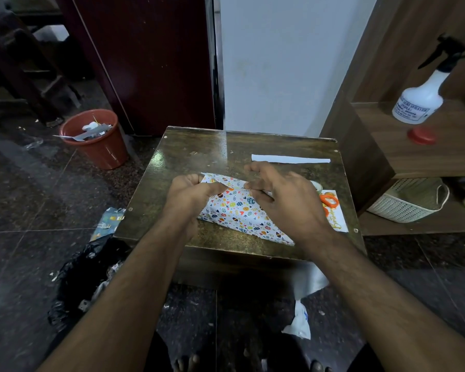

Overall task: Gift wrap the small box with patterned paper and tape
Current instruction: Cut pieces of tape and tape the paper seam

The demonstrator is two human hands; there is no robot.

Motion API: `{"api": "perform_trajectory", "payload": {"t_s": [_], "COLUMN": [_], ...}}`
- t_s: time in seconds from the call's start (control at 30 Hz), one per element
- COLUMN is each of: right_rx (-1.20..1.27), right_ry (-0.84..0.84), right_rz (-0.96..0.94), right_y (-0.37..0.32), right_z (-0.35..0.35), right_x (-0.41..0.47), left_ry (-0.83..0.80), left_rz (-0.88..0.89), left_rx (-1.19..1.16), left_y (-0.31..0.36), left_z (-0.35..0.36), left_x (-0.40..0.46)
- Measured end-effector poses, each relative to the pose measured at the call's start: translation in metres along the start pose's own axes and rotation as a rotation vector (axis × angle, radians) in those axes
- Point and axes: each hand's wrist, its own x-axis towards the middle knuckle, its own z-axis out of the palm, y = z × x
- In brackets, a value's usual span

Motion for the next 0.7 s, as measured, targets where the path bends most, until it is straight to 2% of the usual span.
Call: {"api": "perform_trajectory", "payload": {"t_s": [0.27, 0.53, 0.7], "right_rx": [-0.034, -0.122, -0.104], "right_ry": [-0.08, -0.151, -0.179], "right_rz": [0.025, 0.018, 0.043], "right_y": [-0.006, -0.007, -0.009], "right_z": [-0.007, -0.009, -0.013], "right_x": [-0.001, 0.001, 0.002], "left_ry": [-0.001, -0.038, -0.028], "left_rz": [0.007, -0.042, -0.009], "left_rx": [0.04, -0.041, -0.002], "left_y": [0.0, 0.002, 0.0], "left_z": [-0.004, -0.008, -0.017], "left_x": [-0.001, -0.005, -0.002]}}
